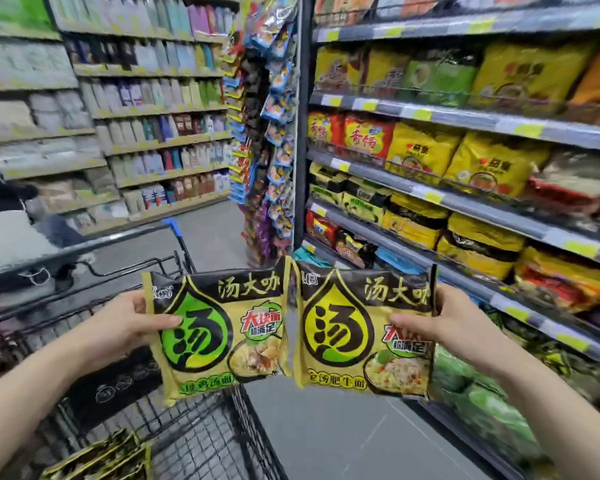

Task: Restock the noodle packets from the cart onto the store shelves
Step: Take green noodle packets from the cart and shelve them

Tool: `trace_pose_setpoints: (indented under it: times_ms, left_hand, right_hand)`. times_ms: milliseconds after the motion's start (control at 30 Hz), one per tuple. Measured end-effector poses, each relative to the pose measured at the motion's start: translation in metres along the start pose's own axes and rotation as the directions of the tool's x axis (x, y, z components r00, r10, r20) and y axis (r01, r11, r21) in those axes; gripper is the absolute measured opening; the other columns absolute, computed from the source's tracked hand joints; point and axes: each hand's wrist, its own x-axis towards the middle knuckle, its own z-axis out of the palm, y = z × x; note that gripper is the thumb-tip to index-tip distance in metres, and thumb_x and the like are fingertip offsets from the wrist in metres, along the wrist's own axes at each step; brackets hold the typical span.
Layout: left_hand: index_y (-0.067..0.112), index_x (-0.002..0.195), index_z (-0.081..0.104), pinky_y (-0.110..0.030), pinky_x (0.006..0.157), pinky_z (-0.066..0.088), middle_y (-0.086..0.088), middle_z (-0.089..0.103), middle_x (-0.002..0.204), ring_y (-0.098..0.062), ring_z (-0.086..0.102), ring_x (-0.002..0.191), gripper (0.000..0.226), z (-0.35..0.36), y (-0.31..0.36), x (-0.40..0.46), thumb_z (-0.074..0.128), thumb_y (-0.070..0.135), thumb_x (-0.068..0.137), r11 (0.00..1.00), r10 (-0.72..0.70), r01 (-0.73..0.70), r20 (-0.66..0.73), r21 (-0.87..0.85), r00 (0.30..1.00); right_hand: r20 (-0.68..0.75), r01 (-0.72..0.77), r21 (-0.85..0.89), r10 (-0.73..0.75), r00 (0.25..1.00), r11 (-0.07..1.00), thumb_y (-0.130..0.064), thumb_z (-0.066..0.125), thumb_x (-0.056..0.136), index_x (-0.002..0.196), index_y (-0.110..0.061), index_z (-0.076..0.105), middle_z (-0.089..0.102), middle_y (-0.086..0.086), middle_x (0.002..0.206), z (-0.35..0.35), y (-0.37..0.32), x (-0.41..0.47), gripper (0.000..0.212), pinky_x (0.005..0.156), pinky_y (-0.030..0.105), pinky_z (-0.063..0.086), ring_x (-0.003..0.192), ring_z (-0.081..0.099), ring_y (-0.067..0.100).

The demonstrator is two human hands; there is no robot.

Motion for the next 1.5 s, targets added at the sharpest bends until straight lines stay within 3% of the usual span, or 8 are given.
trace_pose_setpoints:
  times_ms: [100, 233, 433, 700, 967, 1167, 1367, 1500]
  left_hand:
    - [0.001, 0.090, 0.068, -0.044, 0.085, 0.053, -0.017, 0.074, 0.088, -0.030, 0.071, 0.081, 0.090, 0.063, 0.023, -0.010, 0.093, 0.042, 0.014, 0.998, 0.026, -0.033, 0.135, 0.051, 0.991]
    - [0.006, 0.081, 0.071, -0.023, 0.052, 0.055, -0.015, 0.074, 0.082, -0.021, 0.072, 0.068, 0.085, 0.148, 0.043, -0.025, 0.093, 0.039, 0.007, 0.997, 0.069, -0.079, 0.295, 0.021, 0.953]
    - [0.004, 0.087, 0.071, -0.029, 0.060, 0.059, -0.018, 0.073, 0.093, -0.025, 0.072, 0.076, 0.087, 0.276, 0.066, -0.044, 0.094, 0.042, 0.013, 0.988, 0.100, -0.146, 0.499, 0.054, 0.861]
    - [-0.003, 0.100, 0.061, -0.044, 0.076, 0.054, -0.022, 0.071, 0.096, -0.034, 0.070, 0.083, 0.082, 0.439, 0.107, -0.088, 0.094, 0.032, 0.034, 0.973, 0.128, -0.226, 0.708, 0.046, 0.694]
    - [0.003, 0.095, 0.062, -0.025, 0.055, 0.054, -0.011, 0.075, 0.083, -0.019, 0.071, 0.068, 0.096, 0.552, 0.134, -0.109, 0.092, 0.045, 0.014, 0.950, 0.178, -0.312, 0.817, 0.002, 0.549]
    - [-0.001, 0.095, 0.058, -0.020, 0.048, 0.048, -0.006, 0.073, 0.069, -0.010, 0.065, 0.053, 0.018, 0.621, 0.146, -0.091, 0.065, -0.002, 0.079, 0.946, 0.130, -0.320, 0.839, 0.055, 0.529]
    - [0.003, 0.103, 0.060, -0.024, 0.058, 0.052, -0.010, 0.074, 0.089, -0.020, 0.071, 0.075, 0.093, 0.680, 0.167, -0.054, 0.092, 0.044, 0.026, 0.923, 0.152, -0.382, 0.860, 0.053, 0.486]
    - [0.002, 0.102, 0.059, -0.031, 0.065, 0.052, -0.013, 0.074, 0.090, -0.024, 0.071, 0.079, 0.105, 0.717, 0.190, -0.022, 0.090, 0.051, 0.015, 0.923, 0.157, -0.382, 0.854, 0.052, 0.497]
  right_hand:
    - [-0.083, -0.037, 0.000, 0.037, 0.996, 0.999, -0.022, 0.080, 0.071, 0.099, -0.018, 0.062, 0.075, -0.003, 0.088, -0.053, 0.022, -0.053, 0.034, 0.069, 0.024, 0.055, 0.076, 0.072, 0.009]
    - [-0.218, -0.081, 0.030, 0.086, 0.972, 0.996, -0.018, 0.079, 0.073, 0.096, -0.018, 0.062, 0.076, -0.005, 0.081, -0.118, 0.050, -0.133, 0.029, 0.065, 0.022, 0.054, 0.074, 0.072, 0.009]
    - [-0.396, -0.159, 0.055, 0.168, 0.903, 0.986, -0.014, 0.077, 0.076, 0.092, -0.017, 0.061, 0.072, -0.012, 0.065, -0.203, 0.089, -0.256, 0.024, 0.053, 0.010, 0.045, 0.059, 0.066, -0.002]
    - [-0.633, -0.296, 0.087, 0.282, 0.721, 0.951, -0.040, 0.083, 0.063, 0.101, -0.023, 0.062, 0.075, -0.003, 0.090, -0.278, 0.123, -0.400, 0.047, 0.081, 0.034, 0.053, 0.084, 0.071, 0.013]
    - [-0.735, -0.325, 0.217, 0.373, 0.566, 0.920, -0.024, 0.079, 0.073, 0.103, -0.016, 0.060, 0.074, 0.002, 0.096, -0.323, 0.148, -0.471, 0.037, 0.079, 0.039, 0.056, 0.084, 0.072, 0.016]
    - [-0.780, -0.330, 0.223, 0.371, 0.504, 0.917, -0.021, 0.076, 0.076, 0.102, -0.015, 0.059, 0.071, 0.000, 0.093, -0.362, 0.171, -0.472, 0.032, 0.059, 0.019, 0.049, 0.075, 0.069, 0.005]
    - [-0.790, -0.314, 0.234, 0.368, 0.490, 0.920, -0.018, 0.075, 0.076, 0.091, -0.021, 0.056, 0.070, -0.004, 0.089, -0.417, 0.197, -0.444, 0.024, 0.058, 0.016, 0.049, 0.072, 0.066, 0.008]
    - [-0.783, -0.342, 0.224, 0.377, 0.494, 0.913, -0.019, 0.076, 0.075, 0.101, -0.012, 0.058, 0.072, 0.005, 0.093, -0.468, 0.214, -0.409, 0.032, 0.060, 0.022, 0.049, 0.079, 0.069, 0.016]
